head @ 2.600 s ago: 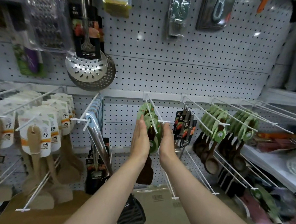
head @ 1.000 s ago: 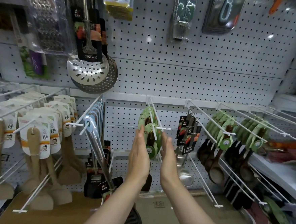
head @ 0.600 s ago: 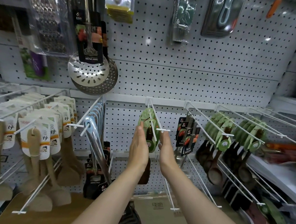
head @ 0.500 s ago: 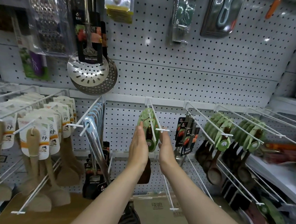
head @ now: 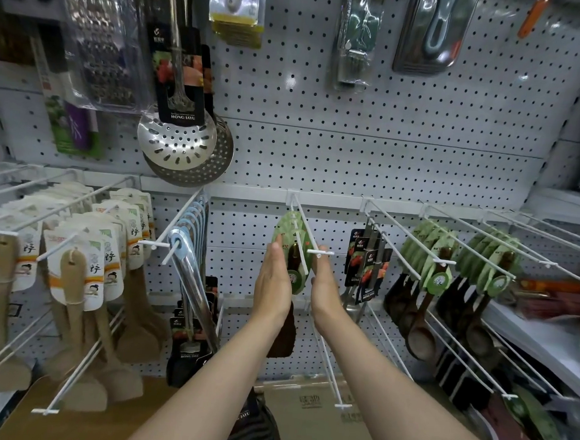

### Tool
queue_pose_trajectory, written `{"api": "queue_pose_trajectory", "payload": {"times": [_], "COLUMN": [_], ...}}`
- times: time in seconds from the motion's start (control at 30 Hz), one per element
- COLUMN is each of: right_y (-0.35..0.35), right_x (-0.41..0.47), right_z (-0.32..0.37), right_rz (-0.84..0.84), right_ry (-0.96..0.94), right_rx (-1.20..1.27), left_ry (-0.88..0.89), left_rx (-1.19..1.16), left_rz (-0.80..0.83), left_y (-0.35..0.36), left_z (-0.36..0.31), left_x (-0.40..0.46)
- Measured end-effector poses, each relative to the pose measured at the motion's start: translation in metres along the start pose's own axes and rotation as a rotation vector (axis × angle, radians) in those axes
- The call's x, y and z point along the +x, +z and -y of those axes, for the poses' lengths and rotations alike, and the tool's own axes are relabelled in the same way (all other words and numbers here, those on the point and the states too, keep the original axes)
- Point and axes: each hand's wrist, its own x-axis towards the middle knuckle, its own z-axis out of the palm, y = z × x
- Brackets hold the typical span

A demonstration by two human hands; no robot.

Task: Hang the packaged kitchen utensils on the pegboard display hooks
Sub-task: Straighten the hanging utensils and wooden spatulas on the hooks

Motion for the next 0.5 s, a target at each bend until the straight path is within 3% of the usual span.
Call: {"api": "queue_pose_trajectory", "payload": {"times": [0.5], "right_y": [0.008], "right_x": [0.006], "right_z": [0.011], "right_rz": [-0.062], "right_ry": [0.104], "right_rx": [-0.078], "left_ry": [-0.027], "left_rx": [0.047], "left_rz": [0.018], "left_y": [-0.001], "left_z": [-0.004], "left_x": [0.004]}}
